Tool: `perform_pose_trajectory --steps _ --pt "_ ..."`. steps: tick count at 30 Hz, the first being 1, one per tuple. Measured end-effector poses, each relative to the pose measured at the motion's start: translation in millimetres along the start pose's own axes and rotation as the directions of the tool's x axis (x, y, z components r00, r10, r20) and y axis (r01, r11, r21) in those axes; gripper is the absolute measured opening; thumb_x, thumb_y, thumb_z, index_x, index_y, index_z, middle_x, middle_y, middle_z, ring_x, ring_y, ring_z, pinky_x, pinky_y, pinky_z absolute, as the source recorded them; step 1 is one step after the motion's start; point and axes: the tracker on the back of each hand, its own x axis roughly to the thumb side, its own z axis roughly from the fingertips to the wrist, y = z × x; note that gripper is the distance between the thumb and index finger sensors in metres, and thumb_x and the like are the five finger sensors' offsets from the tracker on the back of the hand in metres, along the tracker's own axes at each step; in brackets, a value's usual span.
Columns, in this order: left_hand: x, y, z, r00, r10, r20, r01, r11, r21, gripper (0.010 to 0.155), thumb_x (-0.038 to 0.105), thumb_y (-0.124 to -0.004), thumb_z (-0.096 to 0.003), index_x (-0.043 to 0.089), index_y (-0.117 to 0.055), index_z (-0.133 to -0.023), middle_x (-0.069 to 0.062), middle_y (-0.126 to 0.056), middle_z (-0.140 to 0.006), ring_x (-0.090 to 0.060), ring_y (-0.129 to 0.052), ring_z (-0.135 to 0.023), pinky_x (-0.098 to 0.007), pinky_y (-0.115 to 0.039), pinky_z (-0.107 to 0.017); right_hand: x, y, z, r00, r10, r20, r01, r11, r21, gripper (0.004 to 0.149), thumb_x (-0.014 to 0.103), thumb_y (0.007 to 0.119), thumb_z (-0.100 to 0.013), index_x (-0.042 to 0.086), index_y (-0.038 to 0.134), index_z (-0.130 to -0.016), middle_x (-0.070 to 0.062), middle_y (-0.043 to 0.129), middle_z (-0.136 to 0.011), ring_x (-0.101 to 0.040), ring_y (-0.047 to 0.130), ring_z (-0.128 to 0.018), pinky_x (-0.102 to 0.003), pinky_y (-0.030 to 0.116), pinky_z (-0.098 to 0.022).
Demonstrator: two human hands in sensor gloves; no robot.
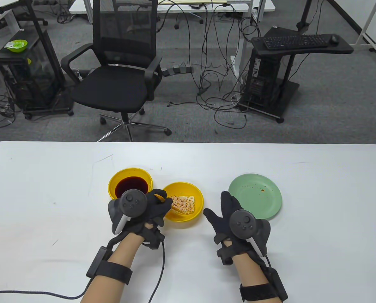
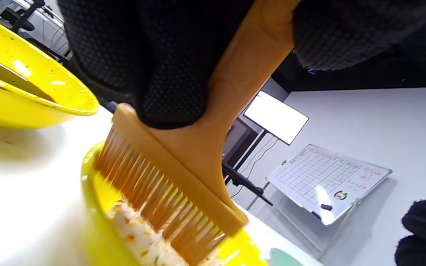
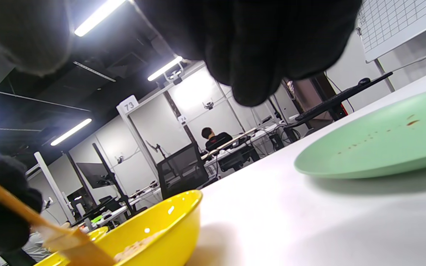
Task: Dip brush into soy sauce and glaze onto rice cake
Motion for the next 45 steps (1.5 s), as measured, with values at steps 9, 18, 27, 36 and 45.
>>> perform_pose_trajectory --steps 9,18,27,36,45 --pt "5 -18 0 1.000 0.009 -0.025 -0.010 1.000 -0.014 0.053 0.055 -0.082 -0.0433 0.021 -0.081 -0.084 -0.012 -0.094 -0.087 -0.026 -0.111 -0.066 -0.040 -0.090 -0.053 -3 -1 0 1.000 -0.008 -0.009 0.008 1.000 0.001 0.083 0.065 0.079 -0.045 0.008 0.062 -0.104 -0.020 0.076 -0.101 -0.042 0.089 -0.081 -0.057 0.075 -0.057" --pt "9 -30 -8 0.997 0.070 -0.042 -0.071 0.997 -0.035 0.057 0.052 -0.081 -0.0442 0.020 -0.074 -0.091 -0.013 -0.087 -0.094 -0.028 -0.106 -0.075 -0.042 -0.086 -0.057 2 2 1 1.000 0.000 0.001 0.000 1.000 0.014 0.082 0.064 0.079 -0.046 0.009 0.062 -0.104 -0.020 0.076 -0.102 -0.042 0.089 -0.081 -0.057 0.075 -0.058" --pt "6 -16 -3 0.998 0.067 -0.004 -0.067 0.997 0.025 0.055 0.054 -0.081 -0.0440 0.021 -0.077 -0.089 -0.012 -0.090 -0.091 -0.027 -0.108 -0.072 -0.040 -0.088 -0.056 3 3 1 1.000 0.002 0.005 -0.002 1.000 0.018 0.082 0.064 0.079 -0.046 0.009 0.062 -0.104 -0.020 0.076 -0.102 -0.042 0.088 -0.081 -0.057 0.075 -0.058" --pt "0 -21 -1 0.998 0.040 -0.046 -0.040 0.999 -0.001 0.054 0.055 -0.080 -0.0441 0.022 -0.078 -0.087 -0.011 -0.091 -0.090 -0.027 -0.109 -0.070 -0.041 -0.089 -0.055 2 2 1 1.000 -0.001 0.004 0.001 1.000 0.014 0.081 0.064 0.079 -0.046 0.009 0.062 -0.104 -0.020 0.076 -0.102 -0.042 0.089 -0.081 -0.057 0.075 -0.058" --pt "7 -6 10 0.993 0.110 0.046 -0.115 0.983 0.145 0.043 0.052 -0.091 -0.0392 0.035 -0.086 -0.079 -0.003 -0.097 -0.086 -0.022 -0.112 -0.062 -0.038 -0.091 -0.051 25 -5 7 0.991 -0.070 0.117 0.073 0.997 -0.029 0.079 0.064 0.079 -0.046 0.011 0.062 -0.104 -0.017 0.076 -0.102 -0.039 0.089 -0.081 -0.055 0.076 -0.058"
